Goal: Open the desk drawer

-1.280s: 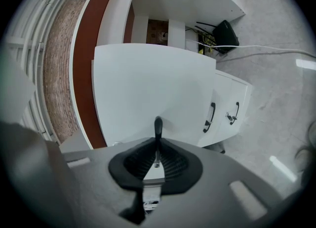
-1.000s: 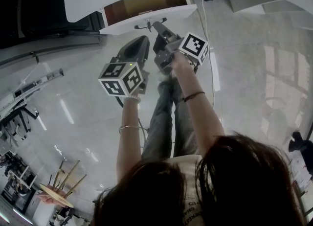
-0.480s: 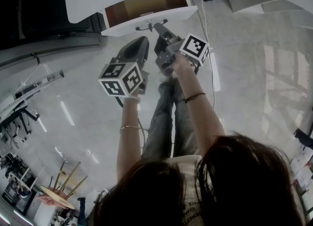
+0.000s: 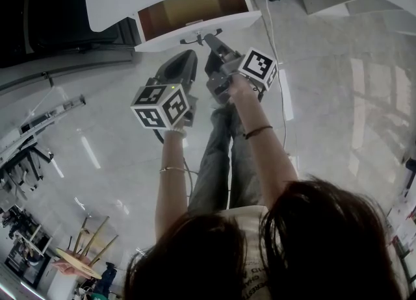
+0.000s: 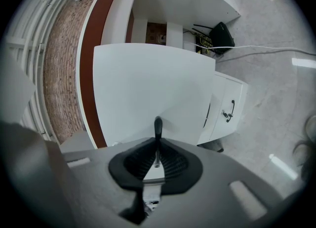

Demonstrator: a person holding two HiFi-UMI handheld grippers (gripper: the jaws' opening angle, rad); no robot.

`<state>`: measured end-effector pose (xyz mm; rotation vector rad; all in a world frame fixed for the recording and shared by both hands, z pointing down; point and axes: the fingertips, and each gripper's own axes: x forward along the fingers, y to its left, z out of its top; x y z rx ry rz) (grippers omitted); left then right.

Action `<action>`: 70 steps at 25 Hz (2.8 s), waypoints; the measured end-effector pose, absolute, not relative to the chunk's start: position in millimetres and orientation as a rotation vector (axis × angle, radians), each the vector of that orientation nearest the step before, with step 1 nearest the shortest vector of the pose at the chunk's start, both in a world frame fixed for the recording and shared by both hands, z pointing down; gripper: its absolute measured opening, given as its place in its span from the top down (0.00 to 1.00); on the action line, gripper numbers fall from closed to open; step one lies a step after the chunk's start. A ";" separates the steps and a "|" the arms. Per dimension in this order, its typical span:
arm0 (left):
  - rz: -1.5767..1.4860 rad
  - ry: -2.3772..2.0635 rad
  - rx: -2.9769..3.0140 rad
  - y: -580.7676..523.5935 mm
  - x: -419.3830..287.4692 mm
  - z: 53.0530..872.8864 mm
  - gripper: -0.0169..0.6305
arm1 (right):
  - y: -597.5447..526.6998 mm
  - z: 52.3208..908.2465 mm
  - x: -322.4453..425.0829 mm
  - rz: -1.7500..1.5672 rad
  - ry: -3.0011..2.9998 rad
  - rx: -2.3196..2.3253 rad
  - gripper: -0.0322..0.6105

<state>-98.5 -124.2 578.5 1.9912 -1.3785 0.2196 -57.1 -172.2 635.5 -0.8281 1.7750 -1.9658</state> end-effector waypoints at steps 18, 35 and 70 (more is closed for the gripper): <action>0.220 -1.408 1.965 -105.8 -91.1 575.7 0.98 | -157.2 632.9 -53.2 -1.986 1.762 -0.814 0.91; 0.220 -1.416 1.955 -107.2 -95.0 579.4 0.98 | -155.8 635.9 -52.1 -1.981 1.751 -0.823 0.91; 0.149 -1.383 2.085 -94.8 -84.1 462.5 0.98 | -129.9 462.4 -26.4 -1.281 2.793 -0.912 0.89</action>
